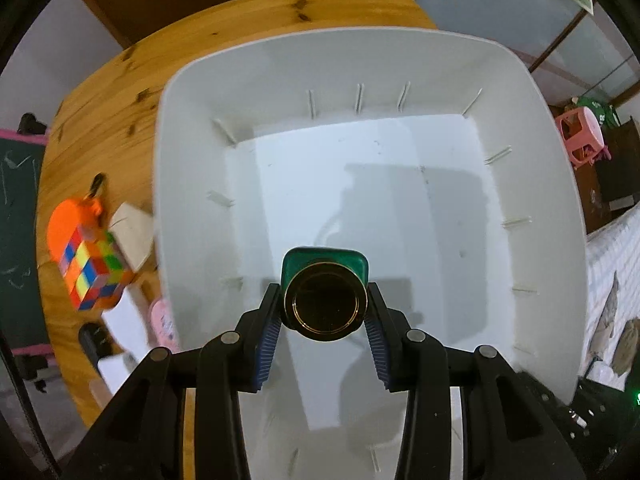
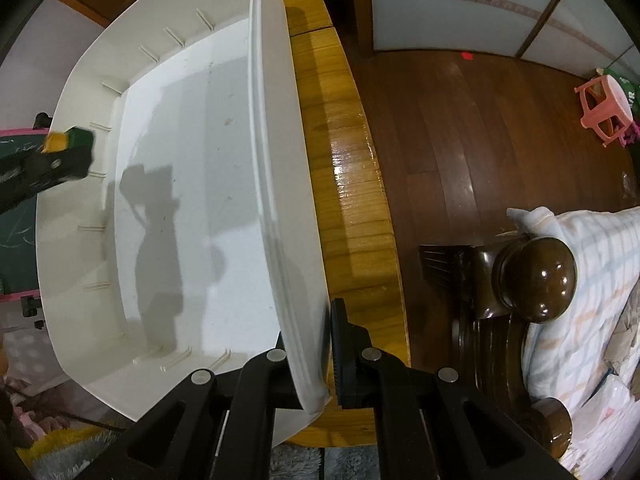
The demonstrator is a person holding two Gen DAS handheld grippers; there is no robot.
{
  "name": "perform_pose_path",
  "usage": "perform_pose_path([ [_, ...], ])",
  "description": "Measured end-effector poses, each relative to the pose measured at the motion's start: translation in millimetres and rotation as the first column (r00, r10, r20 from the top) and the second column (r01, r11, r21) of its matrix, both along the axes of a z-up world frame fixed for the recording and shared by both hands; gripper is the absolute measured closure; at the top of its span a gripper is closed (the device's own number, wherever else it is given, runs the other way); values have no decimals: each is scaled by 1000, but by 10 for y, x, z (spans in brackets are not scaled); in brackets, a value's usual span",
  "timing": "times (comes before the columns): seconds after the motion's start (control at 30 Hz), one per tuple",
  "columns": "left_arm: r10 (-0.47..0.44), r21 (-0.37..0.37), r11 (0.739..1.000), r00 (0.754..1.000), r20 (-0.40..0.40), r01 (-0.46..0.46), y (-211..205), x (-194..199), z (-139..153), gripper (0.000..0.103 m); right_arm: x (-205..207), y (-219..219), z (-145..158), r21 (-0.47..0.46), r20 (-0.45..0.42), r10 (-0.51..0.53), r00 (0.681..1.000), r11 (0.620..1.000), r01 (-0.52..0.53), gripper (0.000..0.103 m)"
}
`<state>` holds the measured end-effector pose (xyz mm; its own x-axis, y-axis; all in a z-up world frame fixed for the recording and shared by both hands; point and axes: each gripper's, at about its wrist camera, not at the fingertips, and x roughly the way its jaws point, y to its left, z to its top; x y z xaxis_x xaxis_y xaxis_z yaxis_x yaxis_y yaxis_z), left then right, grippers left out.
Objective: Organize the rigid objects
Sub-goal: 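Carry the jar with the left tool into the white bin and release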
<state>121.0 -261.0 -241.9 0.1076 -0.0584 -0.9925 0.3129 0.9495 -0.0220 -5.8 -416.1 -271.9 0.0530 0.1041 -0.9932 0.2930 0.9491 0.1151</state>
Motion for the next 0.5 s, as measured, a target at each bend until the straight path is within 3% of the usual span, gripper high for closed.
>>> perform_pose_path([
  [0.33,0,40,999,999,-38,2,-112,177,-378,59,-35,25,-19,-20,-15,-11,1000,1000,10,97],
  [0.4,6,33,999,999,-46,-4,-117,171,-372,54,-38,32,-13,-25,-14,-11,1000,1000,11,97],
  [0.47,6,26,1000,999,-51,-5,-120,159,-347,39,-35,27,-14,-22,-14,-17,1000,1000,17,97],
  [0.5,5,21,1000,999,-47,-4,-130,151,-331,38,-33,22,-18,-20,-16,-22,1000,1000,22,97],
])
